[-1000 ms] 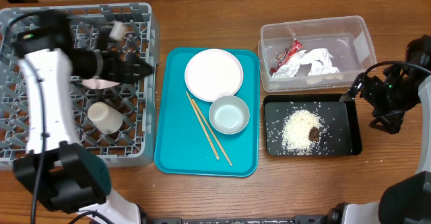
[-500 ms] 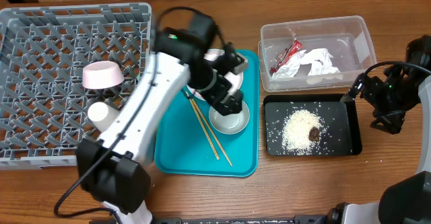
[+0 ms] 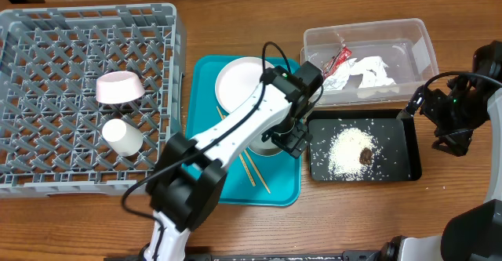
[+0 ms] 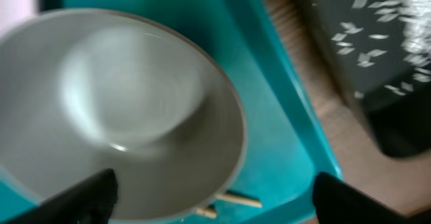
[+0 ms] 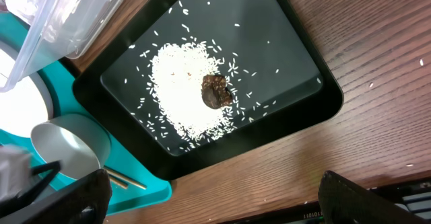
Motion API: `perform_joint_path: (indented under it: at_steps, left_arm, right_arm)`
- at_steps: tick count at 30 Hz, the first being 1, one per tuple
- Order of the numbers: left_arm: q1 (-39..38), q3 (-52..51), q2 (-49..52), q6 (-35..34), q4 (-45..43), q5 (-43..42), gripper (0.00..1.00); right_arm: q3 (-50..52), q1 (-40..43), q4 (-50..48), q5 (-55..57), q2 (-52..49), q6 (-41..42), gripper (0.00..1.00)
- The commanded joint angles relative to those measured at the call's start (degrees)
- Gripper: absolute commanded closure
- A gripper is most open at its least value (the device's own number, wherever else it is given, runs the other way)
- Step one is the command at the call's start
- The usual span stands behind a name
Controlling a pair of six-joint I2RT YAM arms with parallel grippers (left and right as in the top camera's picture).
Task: Sort waste into correct bins and load items into the dishwasher
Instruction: 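Grasp the small grey bowl on the teal tray with the left gripper, then place the grey bowl upside down in the dish rack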
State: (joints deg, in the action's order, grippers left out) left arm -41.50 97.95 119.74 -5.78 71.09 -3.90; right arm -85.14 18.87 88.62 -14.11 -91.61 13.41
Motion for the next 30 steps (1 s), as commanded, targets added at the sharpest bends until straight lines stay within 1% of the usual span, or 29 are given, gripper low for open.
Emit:
perform_joint_path:
  at_steps: [1, 2, 3, 4, 6, 7, 10, 14, 19, 23, 26, 27, 29, 30]
  left_arm:
    - [0.22, -0.44, 5.07, -1.05, 0.22, 1.07, 0.26]
    - [0.22, -0.44, 5.92, -1.05, 0.22, 1.16, 0.34]
    - [0.22, -0.44, 7.02, -1.03, 0.2, 1.18, 0.51]
    - [0.22, -0.44, 7.39, -1.03, 0.2, 1.16, 0.66]
    - [0.22, -0.39, 7.32, -1.01, 0.07, 1.46, 0.83]
    - [0.22, -0.22, 7.32, -0.74, 0.04, 1.64, 0.96]
    - [0.33, 0.81, 7.19, -0.63, 0.52, 1.64, 0.96]
    - [0.92, 5.42, 5.99, -0.66, 3.52, 2.14, 0.96]
    - [4.04, 12.57, 0.28, -0.63, 6.43, 2.43, 0.96]
    - [10.58, 15.39, -6.67, 0.31, 6.21, 2.43, 0.96]
    - [17.79, 16.65, -10.43, 2.32, 5.53, 1.84, 0.96]
    - [20.85, 16.65, -11.32, 4.57, 4.7, -0.35, 0.96]
    - [26.32, 16.65, -11.76, 9.77, 3.3, -7.32, 0.96]
    - [30.05, 16.63, -11.61, 12.68, 2.49, -13.03, 0.96]
  right_arm:
    - [-0.44, 0.17, -0.04, 0.63, 1.22, -0.42, 0.0]
    - [-0.44, 0.17, -0.04, 0.63, 1.22, -0.42, 0.0]
    - [-0.44, 0.17, -0.04, 0.63, 1.22, -0.42, 0.0]
    - [-0.44, 0.17, -0.02, 0.63, 1.22, -0.42, 0.0]
    - [-0.44, 0.17, -0.02, 0.63, 1.22, -0.39, 0.0]
    - [-0.44, 0.17, -0.04, 0.61, 1.22, -0.39, 0.0]
    - [-0.44, 0.17, 0.0, 0.63, 1.22, -0.42, 0.0]
    - [-0.44, 0.17, 0.04, 0.63, 1.22, -0.42, 0.0]
    - [-0.44, 0.17, 0.04, 0.63, 1.22, -0.42, 0.0]
    - [-0.44, 0.17, 0.02, 0.63, 1.22, -0.42, 0.0]
    - [-0.44, 0.17, 0.02, 0.63, 1.22, -0.42, 0.0]
    - [-0.44, 0.17, 0.0, 0.63, 1.22, -0.42, 0.0]
    - [-0.44, 0.17, 0.02, 0.63, 1.22, -0.42, 0.0]
    - [-0.44, 0.17, 0.02, 0.63, 1.22, -0.42, 0.0]
